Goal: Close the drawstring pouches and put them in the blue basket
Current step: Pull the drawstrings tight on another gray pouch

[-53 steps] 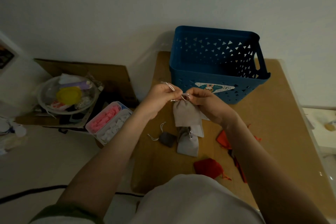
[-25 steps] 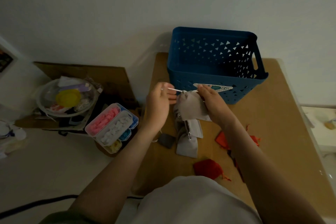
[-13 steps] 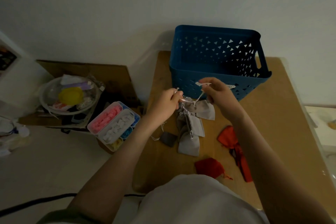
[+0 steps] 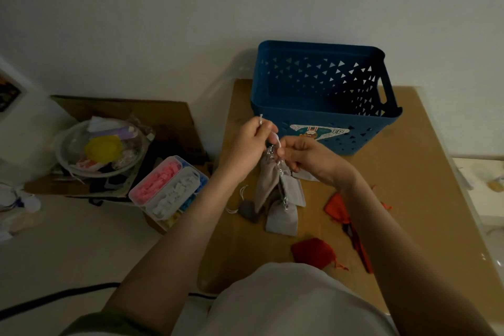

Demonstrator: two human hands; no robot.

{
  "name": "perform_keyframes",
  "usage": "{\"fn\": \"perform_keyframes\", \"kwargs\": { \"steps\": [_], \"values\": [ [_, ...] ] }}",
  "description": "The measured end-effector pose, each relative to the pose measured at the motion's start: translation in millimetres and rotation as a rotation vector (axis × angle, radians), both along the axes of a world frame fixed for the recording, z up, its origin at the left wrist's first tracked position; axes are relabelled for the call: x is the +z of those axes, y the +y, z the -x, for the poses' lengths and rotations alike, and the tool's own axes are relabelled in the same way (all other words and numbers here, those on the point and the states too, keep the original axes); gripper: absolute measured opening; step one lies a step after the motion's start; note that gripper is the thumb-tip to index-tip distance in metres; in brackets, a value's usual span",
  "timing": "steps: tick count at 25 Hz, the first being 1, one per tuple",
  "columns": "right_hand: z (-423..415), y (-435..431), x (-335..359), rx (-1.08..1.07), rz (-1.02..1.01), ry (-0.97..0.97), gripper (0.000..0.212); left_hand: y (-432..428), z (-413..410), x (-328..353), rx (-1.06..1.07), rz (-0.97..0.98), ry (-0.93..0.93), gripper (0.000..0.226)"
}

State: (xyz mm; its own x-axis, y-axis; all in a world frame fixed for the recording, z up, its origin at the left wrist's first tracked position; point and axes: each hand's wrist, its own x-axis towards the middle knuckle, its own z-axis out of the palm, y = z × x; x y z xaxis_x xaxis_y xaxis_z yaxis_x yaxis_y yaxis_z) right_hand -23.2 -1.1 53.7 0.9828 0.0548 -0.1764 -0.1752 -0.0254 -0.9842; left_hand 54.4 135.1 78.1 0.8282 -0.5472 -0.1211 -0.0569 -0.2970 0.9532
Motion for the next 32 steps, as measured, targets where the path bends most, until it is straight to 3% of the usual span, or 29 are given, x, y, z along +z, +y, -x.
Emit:
{"fn": "perform_keyframes", "kwargs": {
  "steps": [4, 10, 14, 23, 27, 32],
  "values": [
    [-1.7, -1.5, 0.7, -0.126, -0.104, -0.053, 0.009, 1.9, -2.7, -8.1, -0.022, -0.082, -0.129, 0.020],
    [-7.4, 4.8, -3.5, -0.309, -0.267, -0.200, 0.008, -4.0, 7.8, -9.9, -0.026, 0.050, -0.095, 0.025],
    [-3.7, 10.8, -2.7, -0.314, -0.362, -0.240, 0.024, -4.1, 10.5, -4.1, 0.024, 0.130, -0.042, 0.022],
    [-4.8, 10.8, -3.1, -0.374, -0.250, -0.194, 0.029, 0.6, 9.5, 6.2, -0.037, -0.053, -0.144, 0.017],
    [-9.9, 15.0, 3.0, -0.398, -0.247, -0.151, 0.013, -1.5, 8.4, 6.1, -0.023, -0.162, -0.272, 0.017],
    [-10.3, 16.1, 6.3, -0.438, -0.153, -0.158, 0.005, 1.3, 10.4, 1.6, -0.042, -0.042, -0.072, 0.024]
  ]
}}
